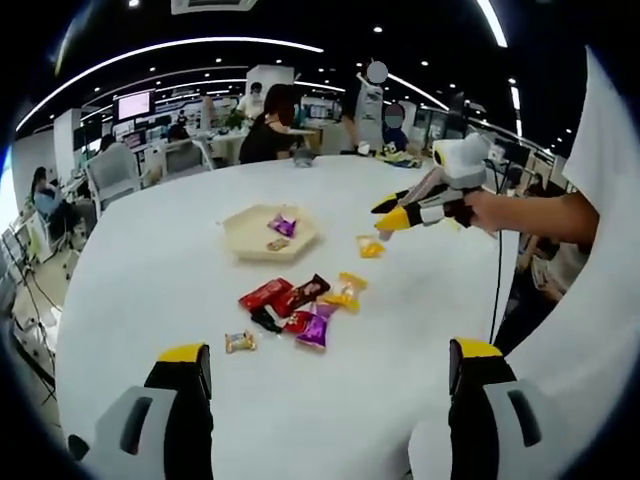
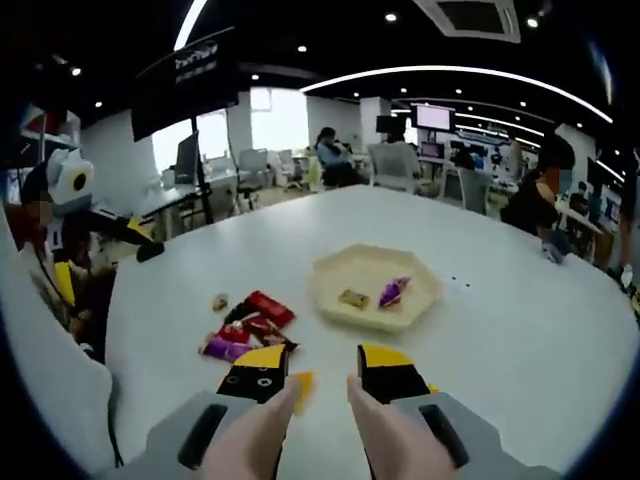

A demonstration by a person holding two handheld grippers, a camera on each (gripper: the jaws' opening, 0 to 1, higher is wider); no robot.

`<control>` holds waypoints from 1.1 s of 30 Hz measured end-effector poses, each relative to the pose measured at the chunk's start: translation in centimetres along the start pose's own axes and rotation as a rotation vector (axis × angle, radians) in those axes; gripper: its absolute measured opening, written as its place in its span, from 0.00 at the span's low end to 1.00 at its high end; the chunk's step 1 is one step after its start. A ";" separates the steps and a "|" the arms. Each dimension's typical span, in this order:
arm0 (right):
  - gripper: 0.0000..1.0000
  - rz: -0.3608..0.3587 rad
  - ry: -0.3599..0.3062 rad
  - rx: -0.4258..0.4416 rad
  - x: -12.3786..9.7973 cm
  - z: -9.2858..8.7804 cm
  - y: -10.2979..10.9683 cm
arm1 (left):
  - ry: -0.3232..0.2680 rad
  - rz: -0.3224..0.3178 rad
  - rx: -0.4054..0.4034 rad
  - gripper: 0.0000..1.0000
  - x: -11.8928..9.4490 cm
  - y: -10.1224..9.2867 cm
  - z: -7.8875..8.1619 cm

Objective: Place the target food into the container with the food tongs after gripping and lifting it, then release it inside without dropping or visibly crushing the food.

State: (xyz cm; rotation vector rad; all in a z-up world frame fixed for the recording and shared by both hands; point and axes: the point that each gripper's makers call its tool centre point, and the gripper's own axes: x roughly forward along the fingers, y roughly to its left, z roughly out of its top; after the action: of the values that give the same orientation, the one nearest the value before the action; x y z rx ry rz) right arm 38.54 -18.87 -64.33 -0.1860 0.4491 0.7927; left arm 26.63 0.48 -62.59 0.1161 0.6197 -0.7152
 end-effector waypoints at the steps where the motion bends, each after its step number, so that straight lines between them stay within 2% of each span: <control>1: 0.27 0.016 -0.005 -0.016 0.1 0.1 0.3 | 0.000 0.001 0.001 0.99 -0.1 0.1 0.0; 9: 0.28 0.106 0.031 -0.153 0.7 0.0 1.7 | 0.000 0.022 -0.005 0.99 -0.5 0.8 -0.3; 15: 0.28 0.187 0.023 -0.253 1.3 0.6 2.6 | -0.013 0.026 -0.012 0.99 -0.7 0.9 -0.2; 19: 0.28 0.235 0.016 -0.289 1.7 1.0 3.4 | -0.013 0.033 -0.013 0.99 -0.9 0.9 -0.3; 24: 0.28 0.300 0.042 -0.339 2.4 0.6 4.1 | -0.011 0.043 -0.015 0.99 -1.3 1.1 -0.6; 33: 0.28 0.407 0.074 -0.452 3.7 1.3 7.7 | -0.020 0.059 -0.034 0.99 -1.4 1.3 -0.9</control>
State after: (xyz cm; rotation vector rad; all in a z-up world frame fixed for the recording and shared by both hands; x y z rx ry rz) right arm 35.68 -10.74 -64.80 -0.5576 0.3760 1.2872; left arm 26.20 2.61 -62.67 0.0948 0.6067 -0.6481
